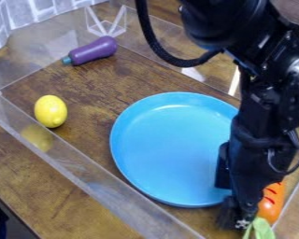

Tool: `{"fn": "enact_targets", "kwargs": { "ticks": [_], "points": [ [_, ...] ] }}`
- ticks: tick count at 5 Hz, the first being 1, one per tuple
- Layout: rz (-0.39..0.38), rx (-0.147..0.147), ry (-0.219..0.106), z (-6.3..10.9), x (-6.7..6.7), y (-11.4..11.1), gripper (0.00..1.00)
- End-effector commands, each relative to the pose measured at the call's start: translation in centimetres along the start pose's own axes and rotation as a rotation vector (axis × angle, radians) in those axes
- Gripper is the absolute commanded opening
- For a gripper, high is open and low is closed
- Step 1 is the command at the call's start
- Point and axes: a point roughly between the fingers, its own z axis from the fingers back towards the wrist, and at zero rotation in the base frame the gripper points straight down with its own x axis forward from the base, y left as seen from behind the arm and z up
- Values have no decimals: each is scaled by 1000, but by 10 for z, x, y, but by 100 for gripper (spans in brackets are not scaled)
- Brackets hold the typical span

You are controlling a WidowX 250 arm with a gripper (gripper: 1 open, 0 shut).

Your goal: Move the carrot to the right side

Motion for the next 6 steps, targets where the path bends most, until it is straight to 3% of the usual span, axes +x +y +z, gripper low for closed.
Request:
{"fn": "enact_targets", "kwargs": {
  "ticks": [1,2,3,4,5,6],
  "points": [
    [-35,-15,0,-2,-3,-7,100],
    [-70,-22,-1,-2,-5,-8,0],
    [-109,-26,-7,-4,-8,-9,0],
    [-146,-34,-9,-5,-9,-11,100],
    [-172,-41,-16,-5,-3,-15,0],
    [-197,-47,-22,-6,2,-18,0]
  ]
}}
